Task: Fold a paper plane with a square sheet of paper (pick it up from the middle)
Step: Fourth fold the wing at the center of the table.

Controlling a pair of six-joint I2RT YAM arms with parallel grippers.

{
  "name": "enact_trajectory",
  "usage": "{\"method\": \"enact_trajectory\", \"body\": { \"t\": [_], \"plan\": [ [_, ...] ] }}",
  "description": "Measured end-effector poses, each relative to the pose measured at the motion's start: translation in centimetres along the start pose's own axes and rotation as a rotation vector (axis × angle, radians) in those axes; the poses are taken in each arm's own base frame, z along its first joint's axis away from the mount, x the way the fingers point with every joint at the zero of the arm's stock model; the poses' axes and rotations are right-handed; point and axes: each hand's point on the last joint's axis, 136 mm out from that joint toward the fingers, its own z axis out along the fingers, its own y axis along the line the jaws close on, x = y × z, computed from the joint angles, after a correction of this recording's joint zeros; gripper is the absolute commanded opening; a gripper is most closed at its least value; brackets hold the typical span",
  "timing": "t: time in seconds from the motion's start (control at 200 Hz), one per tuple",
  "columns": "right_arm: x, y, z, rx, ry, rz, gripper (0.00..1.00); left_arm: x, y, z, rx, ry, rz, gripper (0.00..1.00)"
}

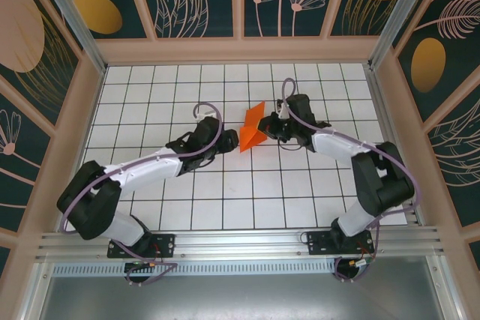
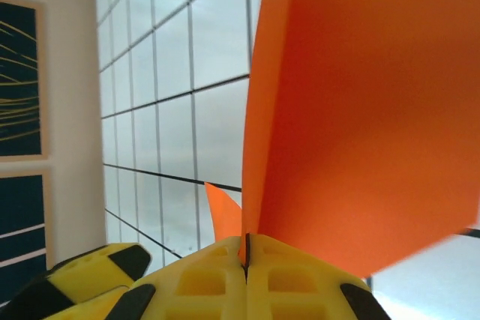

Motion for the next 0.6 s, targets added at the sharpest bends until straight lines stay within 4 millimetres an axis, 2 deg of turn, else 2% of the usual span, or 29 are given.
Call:
{"method": "enact_trajectory", "body": {
  "t": [0.14, 0.235, 0.345, 0.45, 0.595],
  "plan": [
    [0.4, 0.8, -0.3, 0.05, -0.037, 0.052, 0.0, -0.7, -1.5, -1.1, 0.101, -0.046, 0.059, 0.65],
    [1.0, 0.0, 0.0, 0.11, -0.048, 0.119, 0.0, -0.7, -2.3, -1.3, 0.163, -0.07, 0.125, 0.64],
    [1.1, -1.4, 0.6, 0.169, -0.063, 0.209, 0.0, 0.3, -2.6, -1.2, 0.229, -0.075, 0.214, 0.63],
    [1.6, -2.8, 1.5, 0.22, -0.06, 0.284, 0.0, 1.3, -2.8, -0.5, 0.26, -0.058, 0.307, 0.56],
    [2.3, -3.7, 2.4, 0.268, -0.04, 0.357, 0.0, 2.7, -2.5, 1.1, 0.287, -0.051, 0.431, 0.55]
  ]
}}
